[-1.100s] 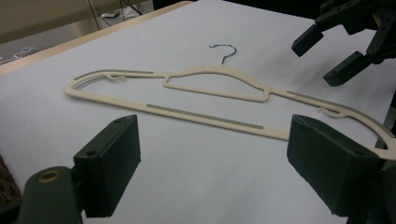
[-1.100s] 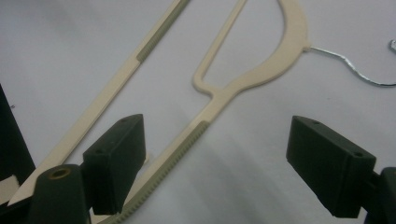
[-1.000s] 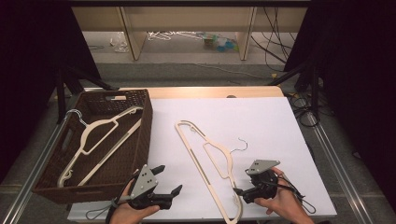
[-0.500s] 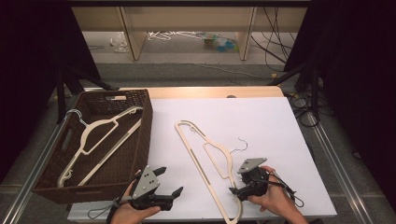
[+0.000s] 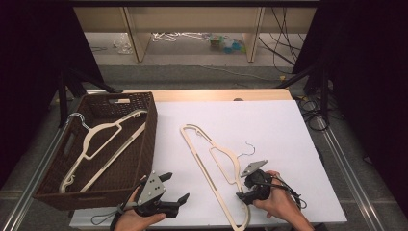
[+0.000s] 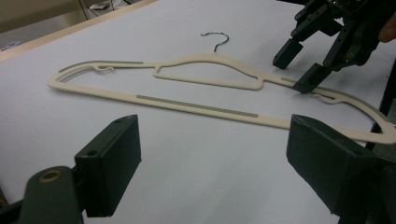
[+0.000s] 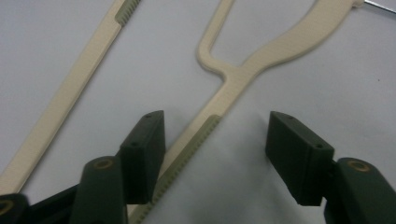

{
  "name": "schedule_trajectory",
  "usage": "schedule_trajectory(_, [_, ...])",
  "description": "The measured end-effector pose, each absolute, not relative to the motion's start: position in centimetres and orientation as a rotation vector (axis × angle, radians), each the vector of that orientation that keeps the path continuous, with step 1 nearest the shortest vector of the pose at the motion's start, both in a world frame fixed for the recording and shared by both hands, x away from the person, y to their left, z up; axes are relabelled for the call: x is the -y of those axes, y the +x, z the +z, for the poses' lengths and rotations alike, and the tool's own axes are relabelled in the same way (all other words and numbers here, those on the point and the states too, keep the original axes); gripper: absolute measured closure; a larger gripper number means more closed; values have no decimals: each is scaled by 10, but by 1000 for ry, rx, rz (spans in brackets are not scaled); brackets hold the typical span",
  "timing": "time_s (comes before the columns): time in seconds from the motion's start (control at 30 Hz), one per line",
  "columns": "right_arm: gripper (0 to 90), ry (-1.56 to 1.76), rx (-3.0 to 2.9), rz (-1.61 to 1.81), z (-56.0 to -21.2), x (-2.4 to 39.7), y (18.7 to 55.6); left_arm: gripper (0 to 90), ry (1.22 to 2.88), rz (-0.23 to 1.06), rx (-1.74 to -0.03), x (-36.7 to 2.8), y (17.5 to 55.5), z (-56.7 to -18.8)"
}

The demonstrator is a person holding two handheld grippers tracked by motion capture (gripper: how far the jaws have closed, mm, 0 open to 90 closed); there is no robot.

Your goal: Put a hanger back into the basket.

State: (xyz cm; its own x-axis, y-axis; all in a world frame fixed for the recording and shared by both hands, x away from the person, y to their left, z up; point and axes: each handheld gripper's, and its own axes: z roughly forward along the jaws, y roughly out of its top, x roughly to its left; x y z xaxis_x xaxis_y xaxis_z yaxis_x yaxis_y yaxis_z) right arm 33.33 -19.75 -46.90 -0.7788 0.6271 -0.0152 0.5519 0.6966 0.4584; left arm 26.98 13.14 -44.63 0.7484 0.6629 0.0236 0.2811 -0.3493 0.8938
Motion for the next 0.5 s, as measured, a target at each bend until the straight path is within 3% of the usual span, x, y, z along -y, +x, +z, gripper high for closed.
schedule_trajectory(0.1, [494,957,-2743,649,-468,199,334,181,1942,476,-717,-131,270,-447])
schedule_trajectory(0.13, [593,959,-2754,634,-466,204,335,183,1946,477,-708,-131,270,-447])
schedule_trajectory(0.23, [699,997,-2759,633,-465,212,340,189,1947,476,-712,-131,269,-447])
schedule_trajectory(0.4, [716,1048,-2751,637,-464,221,344,194,1943,478,-699,-132,270,-447])
schedule_trajectory(0.5, [619,1117,-2729,633,-463,222,342,197,1954,473,-706,-131,270,-448])
